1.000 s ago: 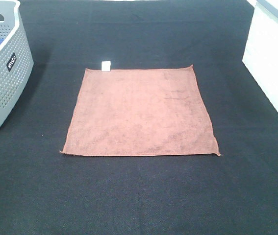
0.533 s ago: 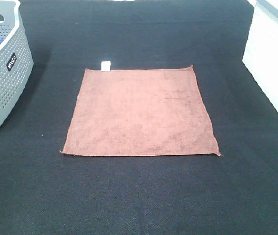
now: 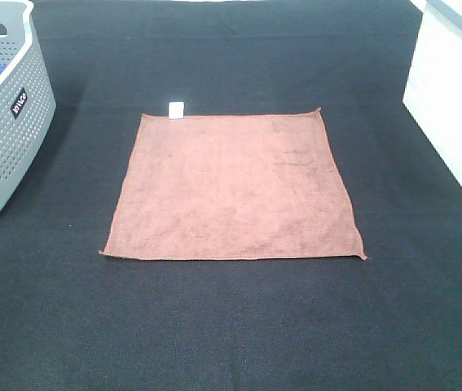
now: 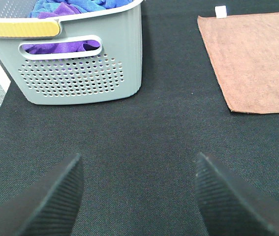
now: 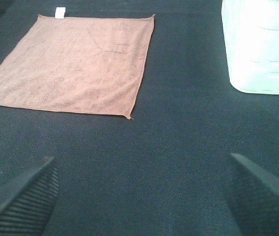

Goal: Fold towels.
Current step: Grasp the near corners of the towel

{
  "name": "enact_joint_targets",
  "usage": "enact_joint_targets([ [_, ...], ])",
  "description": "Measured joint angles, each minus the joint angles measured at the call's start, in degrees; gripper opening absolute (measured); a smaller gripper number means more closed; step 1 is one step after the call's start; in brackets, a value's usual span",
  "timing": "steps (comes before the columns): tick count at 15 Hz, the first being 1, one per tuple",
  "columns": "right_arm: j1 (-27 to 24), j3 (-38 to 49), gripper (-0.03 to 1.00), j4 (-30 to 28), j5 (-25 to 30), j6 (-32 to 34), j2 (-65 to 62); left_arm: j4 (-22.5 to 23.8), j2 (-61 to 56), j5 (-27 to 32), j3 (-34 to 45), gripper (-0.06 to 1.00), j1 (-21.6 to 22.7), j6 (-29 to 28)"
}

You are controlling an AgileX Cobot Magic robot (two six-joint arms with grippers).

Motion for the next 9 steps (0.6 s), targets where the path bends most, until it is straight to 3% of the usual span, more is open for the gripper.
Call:
enact_joint_targets([
  [9, 0.0, 0.0, 0.85, 0.0, 0.0, 0.0, 0.0, 0.0, 0.0, 0.0, 0.0, 0.63, 0.0, 0.0],
])
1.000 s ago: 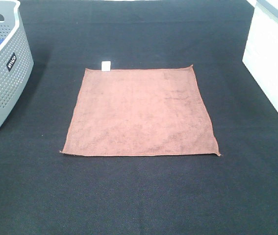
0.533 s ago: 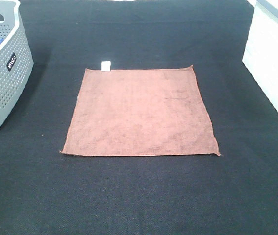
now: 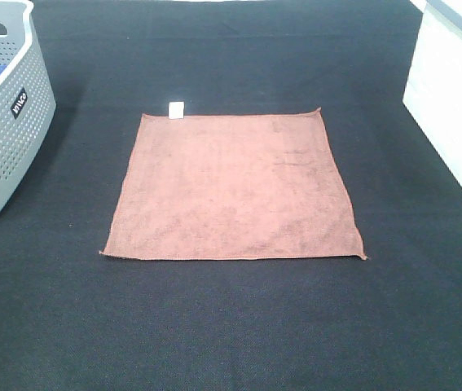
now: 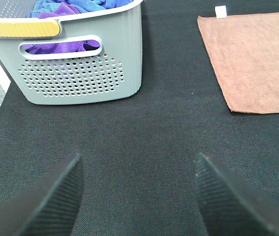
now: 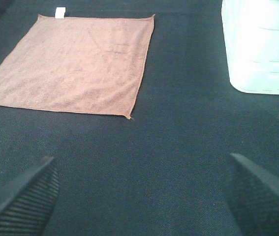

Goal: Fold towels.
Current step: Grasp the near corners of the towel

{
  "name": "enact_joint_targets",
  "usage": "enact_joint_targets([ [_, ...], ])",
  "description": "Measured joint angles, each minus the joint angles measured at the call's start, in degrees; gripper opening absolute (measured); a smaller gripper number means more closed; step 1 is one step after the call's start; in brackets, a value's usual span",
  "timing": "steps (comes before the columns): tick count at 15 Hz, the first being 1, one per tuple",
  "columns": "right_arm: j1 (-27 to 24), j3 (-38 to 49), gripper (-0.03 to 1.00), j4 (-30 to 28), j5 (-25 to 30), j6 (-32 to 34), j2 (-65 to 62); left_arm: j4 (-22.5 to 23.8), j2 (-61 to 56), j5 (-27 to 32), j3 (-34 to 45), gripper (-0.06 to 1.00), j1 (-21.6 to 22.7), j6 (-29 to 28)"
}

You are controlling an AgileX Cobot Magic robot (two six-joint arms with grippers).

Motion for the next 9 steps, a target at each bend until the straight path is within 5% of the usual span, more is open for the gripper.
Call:
enact_joint_targets([
  [9, 0.0, 0.0, 0.85, 0.0, 0.0, 0.0, 0.0, 0.0, 0.0, 0.0, 0.0, 0.63, 0.0, 0.0],
])
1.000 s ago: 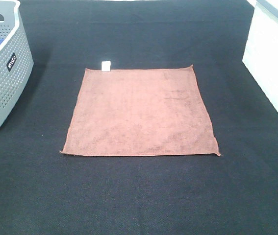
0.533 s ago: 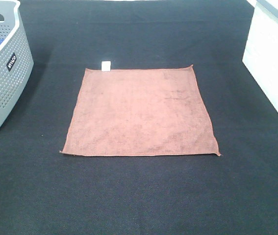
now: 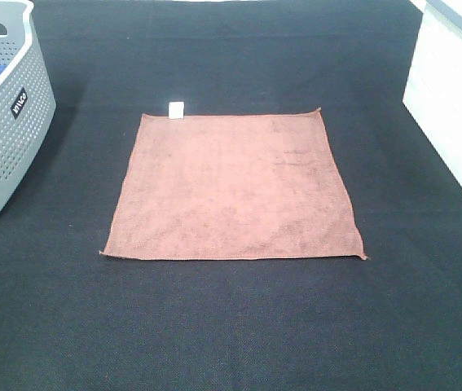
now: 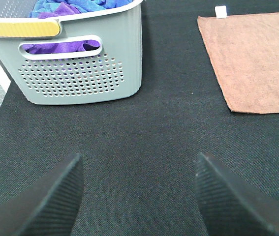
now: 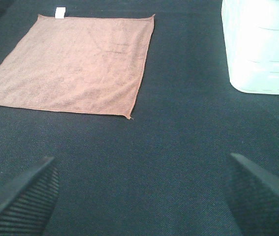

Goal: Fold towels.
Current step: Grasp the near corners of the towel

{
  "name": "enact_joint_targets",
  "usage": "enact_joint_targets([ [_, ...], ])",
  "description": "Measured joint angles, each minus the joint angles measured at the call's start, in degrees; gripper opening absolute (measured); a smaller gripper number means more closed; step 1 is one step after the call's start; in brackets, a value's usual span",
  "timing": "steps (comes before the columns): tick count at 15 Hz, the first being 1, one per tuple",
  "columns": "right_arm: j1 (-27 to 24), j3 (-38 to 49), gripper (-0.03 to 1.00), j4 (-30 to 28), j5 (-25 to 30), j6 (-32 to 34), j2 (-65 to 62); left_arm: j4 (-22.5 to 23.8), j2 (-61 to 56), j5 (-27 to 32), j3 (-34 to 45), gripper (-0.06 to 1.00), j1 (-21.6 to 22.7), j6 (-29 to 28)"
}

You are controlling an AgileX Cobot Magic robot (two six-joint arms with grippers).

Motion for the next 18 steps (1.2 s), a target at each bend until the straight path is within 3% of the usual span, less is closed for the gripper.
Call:
enact_joint_targets([
  [18, 0.0, 0.0, 0.85, 0.0, 0.0, 0.0, 0.0, 0.0, 0.0, 0.0, 0.0, 0.63, 0.0, 0.0],
])
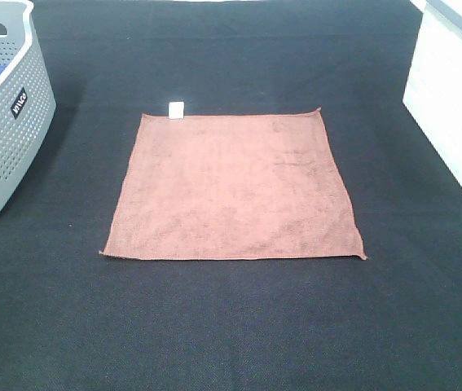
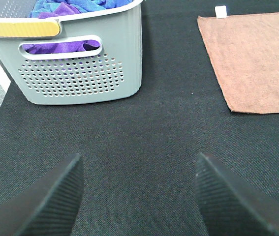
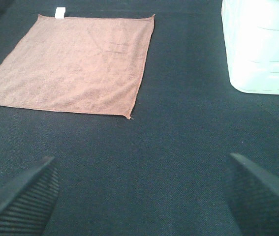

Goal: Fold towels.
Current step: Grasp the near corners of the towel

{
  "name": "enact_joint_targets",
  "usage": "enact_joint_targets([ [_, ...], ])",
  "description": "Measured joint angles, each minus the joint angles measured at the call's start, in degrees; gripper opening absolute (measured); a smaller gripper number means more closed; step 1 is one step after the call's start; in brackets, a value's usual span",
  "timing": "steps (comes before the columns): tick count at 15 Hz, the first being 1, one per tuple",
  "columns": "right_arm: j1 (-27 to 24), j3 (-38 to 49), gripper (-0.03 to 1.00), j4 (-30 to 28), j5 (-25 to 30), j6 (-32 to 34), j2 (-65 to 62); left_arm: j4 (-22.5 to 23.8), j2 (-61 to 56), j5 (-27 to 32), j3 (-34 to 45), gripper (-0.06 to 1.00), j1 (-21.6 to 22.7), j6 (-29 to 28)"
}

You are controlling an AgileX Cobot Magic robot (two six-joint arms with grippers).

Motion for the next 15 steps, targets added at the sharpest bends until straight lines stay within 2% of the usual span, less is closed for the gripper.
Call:
enact_joint_targets([
  [8, 0.0, 0.0, 0.85, 0.0, -0.17, 0.0, 0.0, -0.17, 0.0, -0.11, -0.11, 0.63, 0.0, 0.0],
  [10, 0.0, -0.57, 0.85, 0.0, -2.58, 0.0, 2.18, -1.38, 0.86, -8.42, -0.92, 0.63, 0.0, 0.0],
  [12, 0.0, -0.92, 0.85, 0.0, -8.08, 0.0, 6.88, -4.13, 4.58, -16.33, -0.92, 0.63, 0.0, 0.0],
  [13, 0.0, -0.92, 0.85, 0.11, -11.29, 0.0, 10.14, -6.13, 7.22, -20.4, -0.52, 0.63, 0.0, 0.0],
  [14, 0.0, -0.92, 0.85, 1.09, -15.18, 0.0, 15.3, -10.66, 13.06, -27.1, -0.4, 0.63, 0.0, 0.0],
  [15, 0.0, -0.92, 0.85, 1.95, -17.3, 0.0, 19.42, -13.69, 17.13, -30.94, -0.4, 0.63, 0.0, 0.0],
])
